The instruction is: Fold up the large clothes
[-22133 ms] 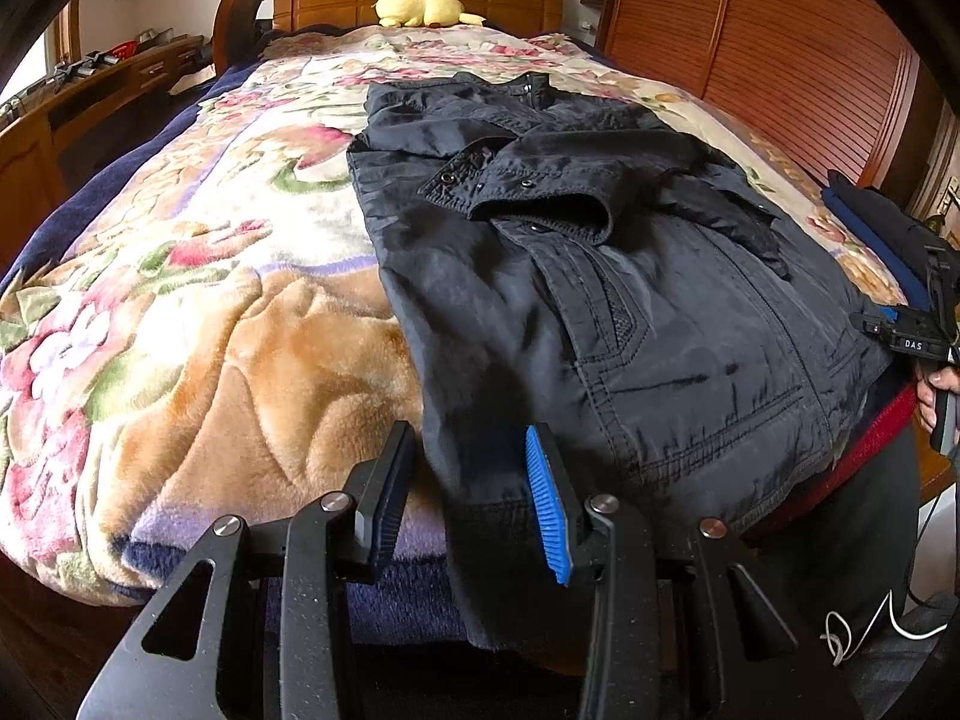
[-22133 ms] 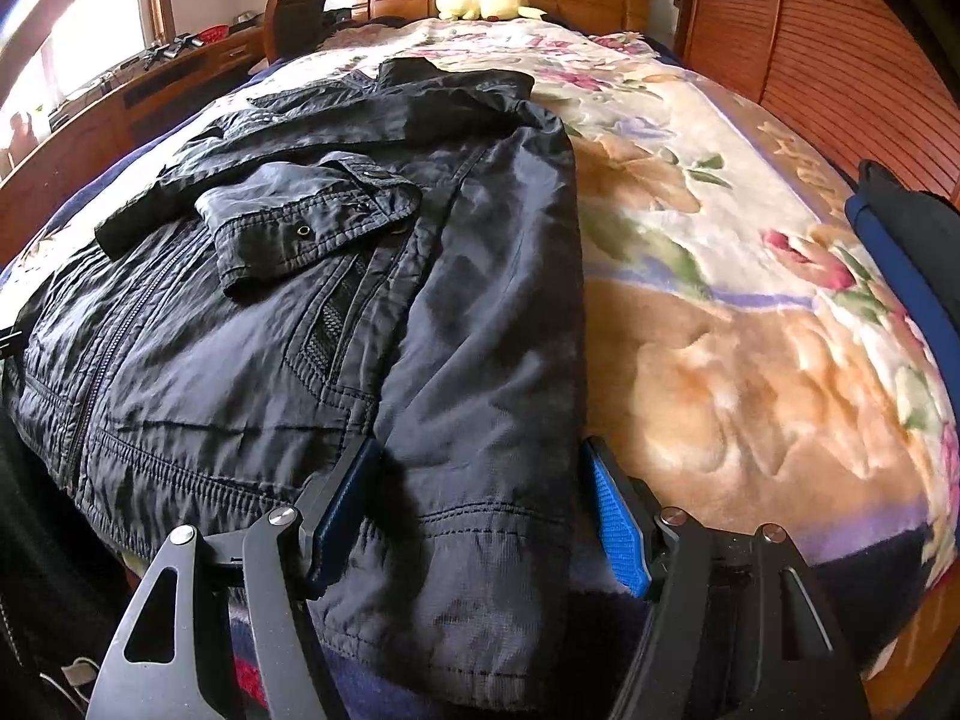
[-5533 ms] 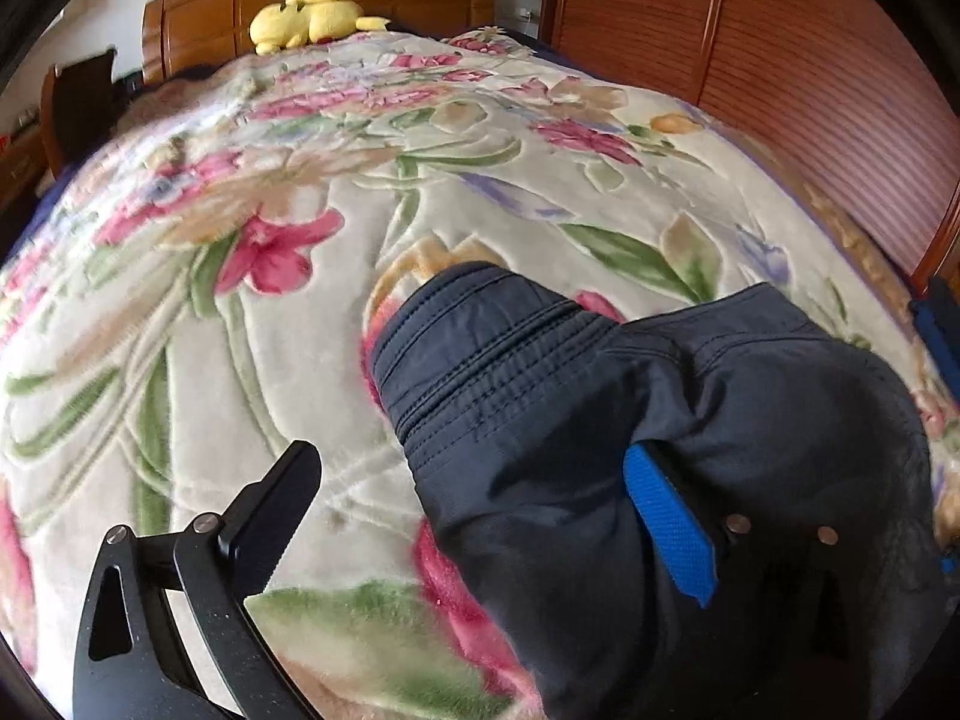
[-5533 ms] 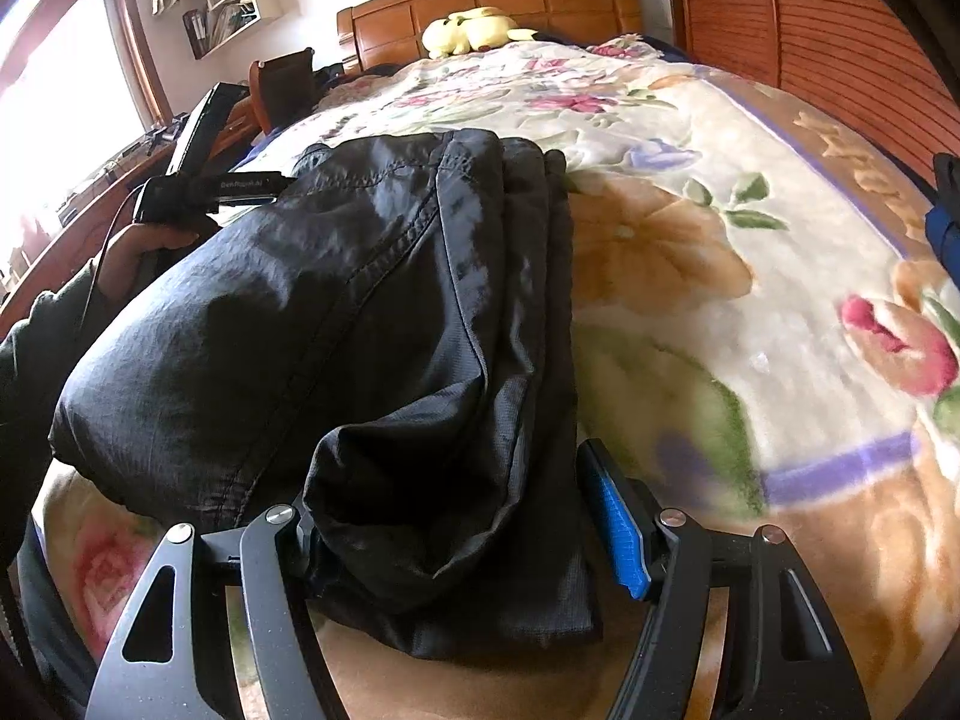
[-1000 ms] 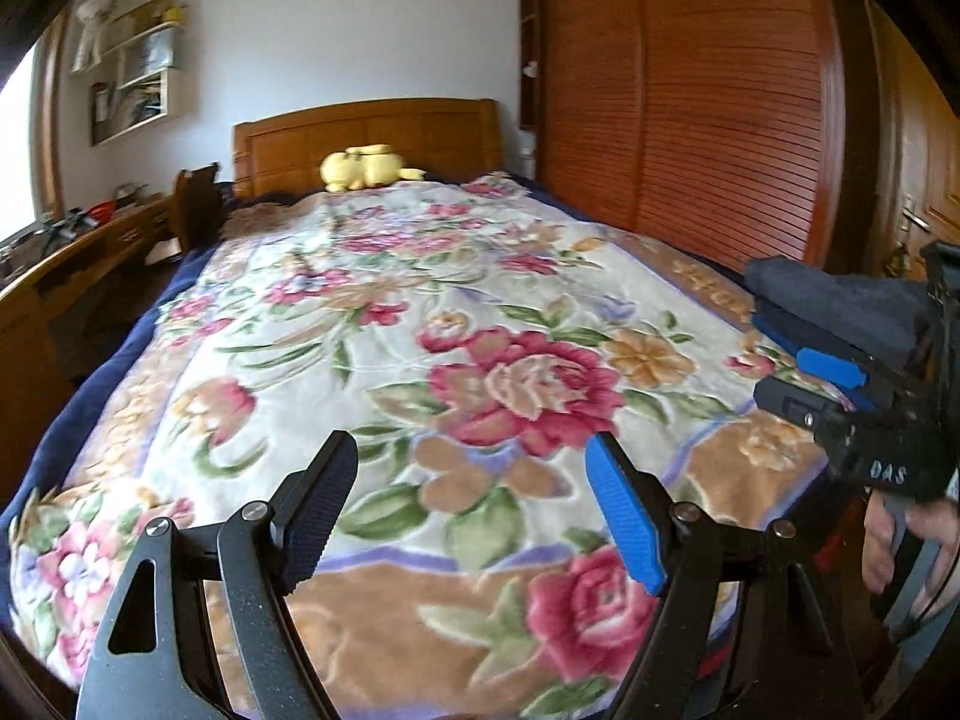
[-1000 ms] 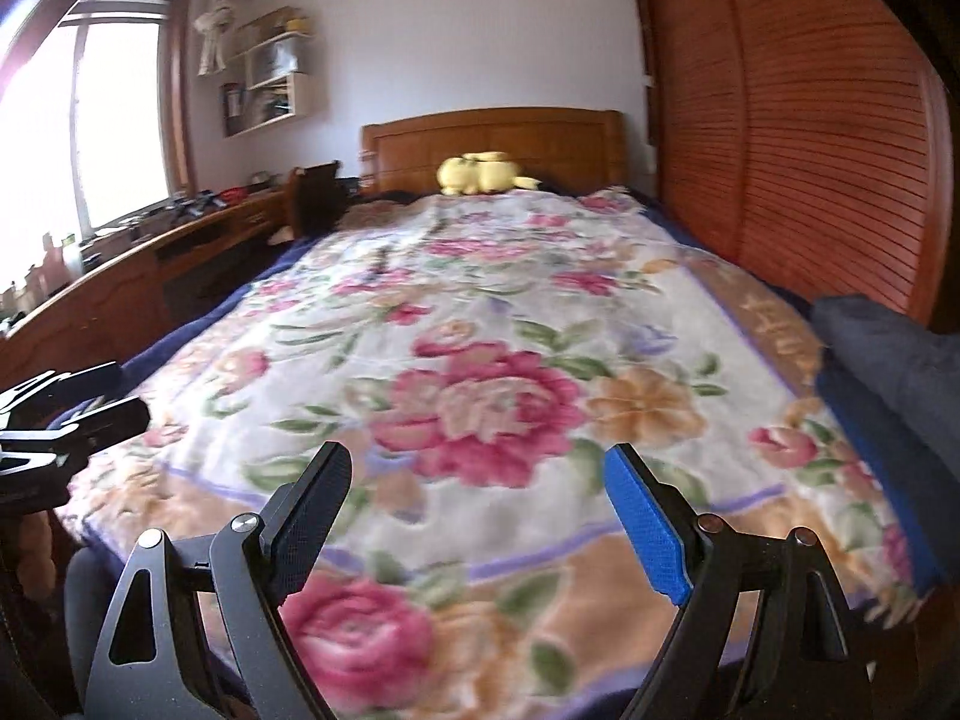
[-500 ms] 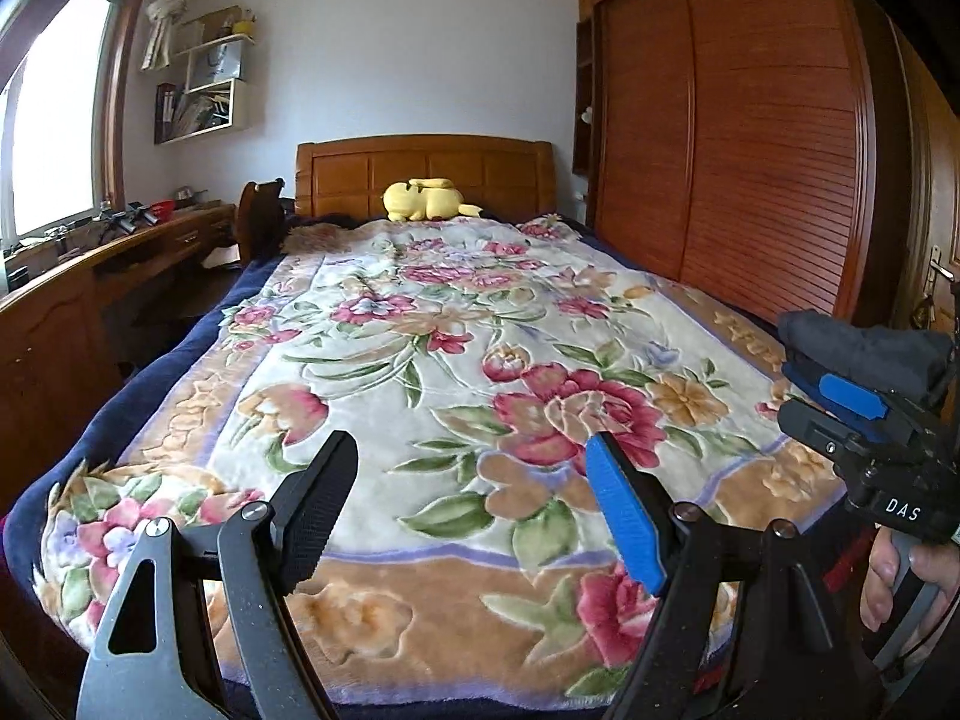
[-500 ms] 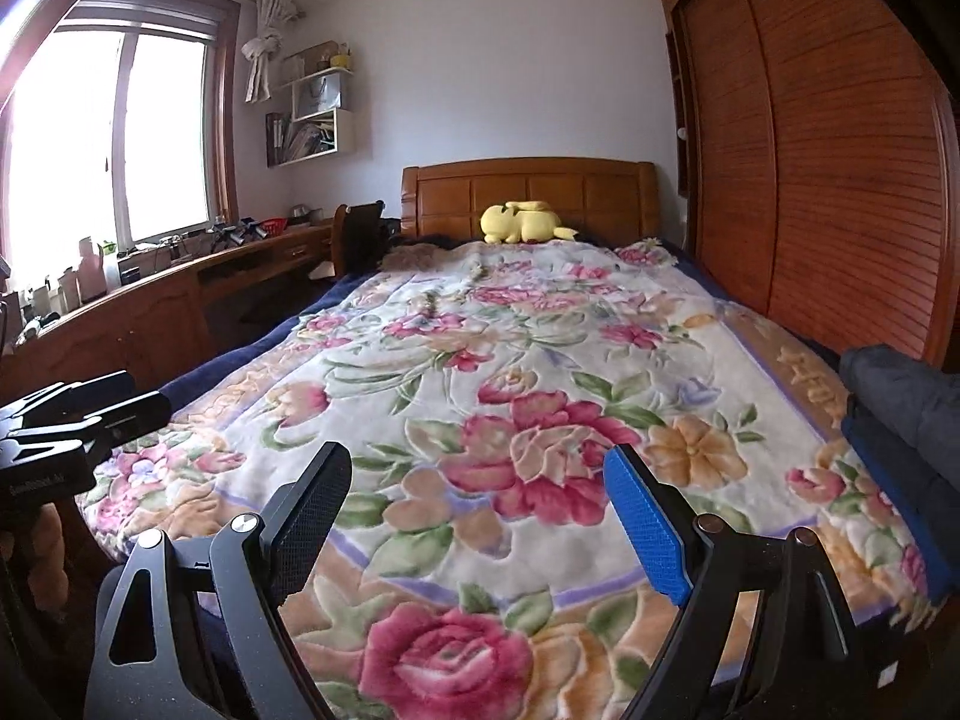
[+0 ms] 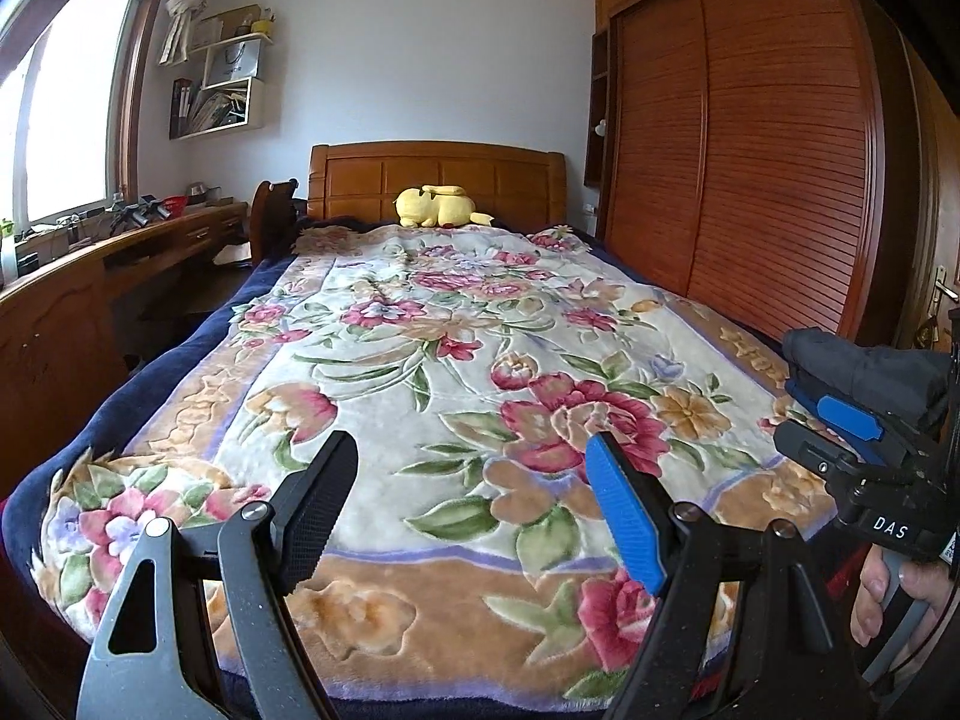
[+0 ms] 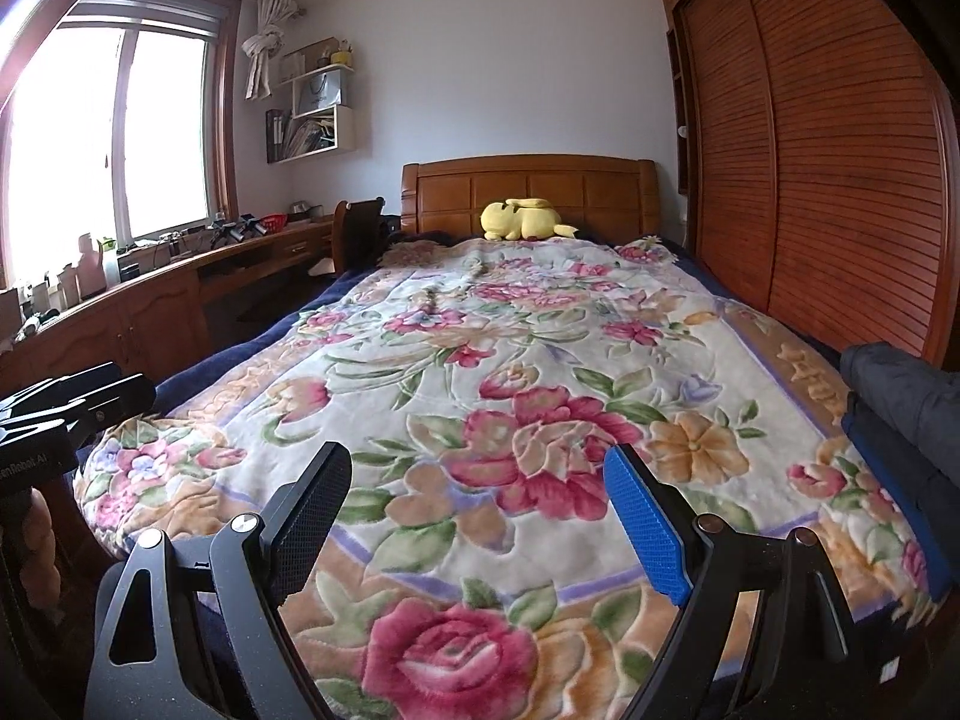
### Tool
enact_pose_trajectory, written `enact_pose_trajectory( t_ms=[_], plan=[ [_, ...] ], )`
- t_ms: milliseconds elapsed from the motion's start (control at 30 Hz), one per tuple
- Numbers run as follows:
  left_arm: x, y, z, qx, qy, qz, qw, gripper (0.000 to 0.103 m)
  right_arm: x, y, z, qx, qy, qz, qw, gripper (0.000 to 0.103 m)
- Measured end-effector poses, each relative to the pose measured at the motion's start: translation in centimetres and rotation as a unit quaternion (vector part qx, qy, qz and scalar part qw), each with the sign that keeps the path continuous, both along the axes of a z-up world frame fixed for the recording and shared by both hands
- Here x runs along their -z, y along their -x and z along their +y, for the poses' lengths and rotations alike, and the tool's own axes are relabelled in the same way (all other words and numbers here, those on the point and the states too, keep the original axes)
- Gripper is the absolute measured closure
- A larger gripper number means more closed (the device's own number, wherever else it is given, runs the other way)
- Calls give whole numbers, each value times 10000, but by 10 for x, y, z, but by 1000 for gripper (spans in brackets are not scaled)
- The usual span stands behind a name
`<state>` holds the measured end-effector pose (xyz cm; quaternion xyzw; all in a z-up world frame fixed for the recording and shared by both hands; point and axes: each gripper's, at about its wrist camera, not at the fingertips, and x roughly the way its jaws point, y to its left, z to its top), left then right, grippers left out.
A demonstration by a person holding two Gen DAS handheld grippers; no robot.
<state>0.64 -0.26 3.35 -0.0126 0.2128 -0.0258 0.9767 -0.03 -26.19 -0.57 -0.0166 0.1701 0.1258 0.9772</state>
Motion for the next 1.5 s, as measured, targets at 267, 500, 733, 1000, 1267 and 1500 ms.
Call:
enact_pose_trajectory(
  t_ms=[267, 500, 733, 1000, 1267, 1500],
  plan=[
    [0, 0, 0, -6, -17, -3, 10000, 24, -3, 2, 2, 9, -14, 0, 10000, 16],
    [0, 1, -1, -22, -33, -15, 10000, 24, -6, 4, 6, 66, -81, -24, 9999, 16],
    [0, 3, -1, -32, -42, -38, 10000, 24, -6, 5, 7, 85, -124, -19, 9999, 16],
    [0, 3, -1, -35, -53, -34, 10000, 24, -6, 5, 7, 83, -131, -6, 9999, 16],
    [0, 3, -1, -29, -53, -35, 10000, 24, -6, 5, 7, 82, -138, -5, 9999, 16],
    [0, 3, -1, -27, -50, -44, 10000, 24, -6, 5, 7, 87, -147, 3, 9999, 16]
  ],
)
